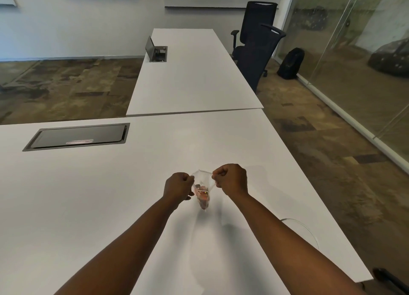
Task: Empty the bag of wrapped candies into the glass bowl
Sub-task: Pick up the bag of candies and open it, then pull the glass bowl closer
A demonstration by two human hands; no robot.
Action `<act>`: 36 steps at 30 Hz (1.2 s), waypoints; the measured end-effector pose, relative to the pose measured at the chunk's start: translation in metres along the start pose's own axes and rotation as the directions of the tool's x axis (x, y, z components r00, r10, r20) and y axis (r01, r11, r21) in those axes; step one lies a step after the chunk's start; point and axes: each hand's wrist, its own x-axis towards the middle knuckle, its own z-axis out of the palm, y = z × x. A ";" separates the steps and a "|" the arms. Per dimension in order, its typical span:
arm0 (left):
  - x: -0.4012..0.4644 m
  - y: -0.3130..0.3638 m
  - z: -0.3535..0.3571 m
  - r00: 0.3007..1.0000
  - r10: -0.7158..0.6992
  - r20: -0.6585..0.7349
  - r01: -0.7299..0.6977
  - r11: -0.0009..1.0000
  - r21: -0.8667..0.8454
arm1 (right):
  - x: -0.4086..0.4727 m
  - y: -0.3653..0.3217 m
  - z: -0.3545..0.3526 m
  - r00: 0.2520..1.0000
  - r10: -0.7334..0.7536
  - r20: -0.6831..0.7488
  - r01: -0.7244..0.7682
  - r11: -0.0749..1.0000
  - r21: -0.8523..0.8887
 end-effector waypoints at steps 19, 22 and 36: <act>0.001 -0.008 0.009 0.998 -0.020 0.058 0.000 0.949 0.315 | 0.014 0.114 -0.108 0.757 0.545 0.361 0.097 0.452 -0.887; -0.001 -0.009 0.010 0.998 -0.030 0.063 0.010 0.953 0.304 | 0.009 0.127 -0.108 0.794 0.511 0.329 0.019 0.520 -0.854; 0.002 -0.017 -0.001 0.997 -0.069 0.024 0.060 0.967 0.249 | 0.006 0.105 -0.068 0.886 0.376 0.270 -0.104 0.730 -0.676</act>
